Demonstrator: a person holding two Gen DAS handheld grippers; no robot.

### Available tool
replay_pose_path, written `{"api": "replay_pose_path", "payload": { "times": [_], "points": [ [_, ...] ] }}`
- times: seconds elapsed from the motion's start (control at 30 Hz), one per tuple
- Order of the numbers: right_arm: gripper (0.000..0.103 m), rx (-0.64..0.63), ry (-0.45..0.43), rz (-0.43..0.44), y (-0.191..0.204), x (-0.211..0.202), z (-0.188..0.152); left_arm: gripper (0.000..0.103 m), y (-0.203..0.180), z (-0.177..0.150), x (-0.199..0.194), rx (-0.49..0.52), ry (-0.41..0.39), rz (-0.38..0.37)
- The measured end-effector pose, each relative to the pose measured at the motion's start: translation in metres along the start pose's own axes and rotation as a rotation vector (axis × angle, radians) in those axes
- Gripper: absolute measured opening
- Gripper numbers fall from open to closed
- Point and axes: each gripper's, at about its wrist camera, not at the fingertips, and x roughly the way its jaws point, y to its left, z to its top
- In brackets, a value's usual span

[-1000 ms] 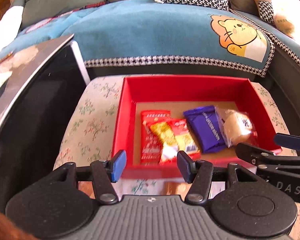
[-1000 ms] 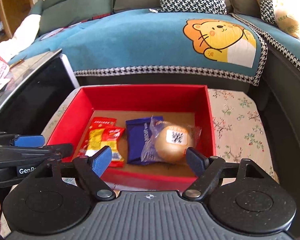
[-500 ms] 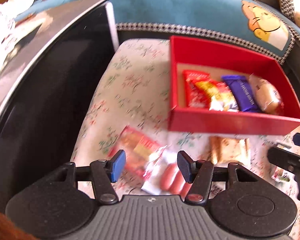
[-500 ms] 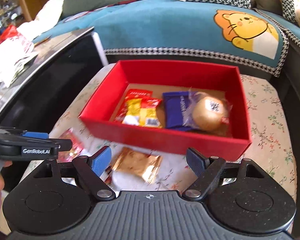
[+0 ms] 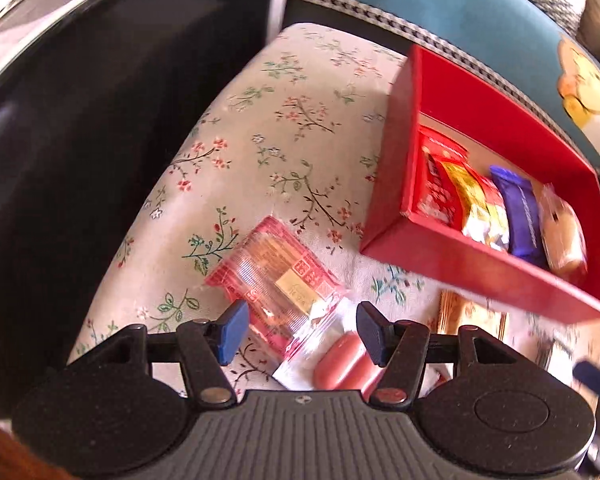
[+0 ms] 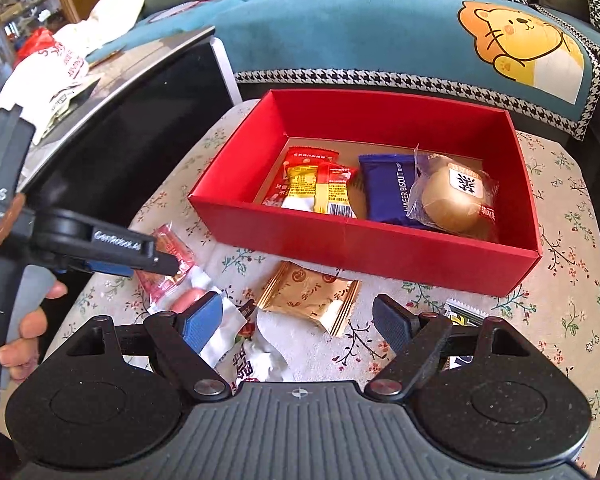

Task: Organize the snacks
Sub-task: 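Move the left tool to the pink pastry while the right tool reaches the white packet, then grasp the pink pastry with the left tool while the right tool grasps the white packet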

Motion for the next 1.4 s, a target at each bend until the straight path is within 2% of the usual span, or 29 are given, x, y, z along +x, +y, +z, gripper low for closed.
{"api": "replay_pose_path", "payload": {
  "times": [0.2,0.33,0.5,0.67,0.77,0.87,1.03,1.27,1.4],
  "points": [
    [0.087,-0.001,0.000,0.015,-0.004,-0.004,-0.002,0.103,-0.001,0.007,0.017,-0.110,-0.010,0.094],
    [0.087,0.004,-0.002,0.019,-0.009,-0.008,-0.003,0.103,-0.001,0.010,0.030,-0.157,-0.017,0.111],
    [0.087,0.002,-0.001,0.020,-0.012,-0.010,-0.004,0.103,-0.010,0.004,0.036,-0.113,-0.042,0.178],
    [0.087,-0.007,0.012,0.003,-0.013,-0.011,-0.009,0.096,-0.001,-0.005,0.024,-0.090,-0.037,0.139],
    [0.087,-0.004,0.026,-0.003,-0.012,-0.014,-0.017,0.096,0.006,-0.017,0.012,-0.053,-0.041,0.135],
    [0.087,0.018,0.040,-0.013,-0.011,-0.020,-0.033,0.096,0.013,-0.032,-0.002,-0.007,-0.058,0.115],
    [0.087,0.070,0.089,-0.034,-0.003,-0.028,-0.068,0.096,0.021,-0.054,-0.022,0.037,-0.057,0.033],
    [0.087,0.145,0.152,-0.042,0.032,-0.007,-0.094,0.096,0.029,-0.076,-0.050,0.076,-0.084,-0.066],
    [0.086,0.118,0.180,-0.102,0.048,0.013,-0.099,0.096,0.025,-0.083,-0.054,0.111,-0.073,-0.101]
  ]
}}
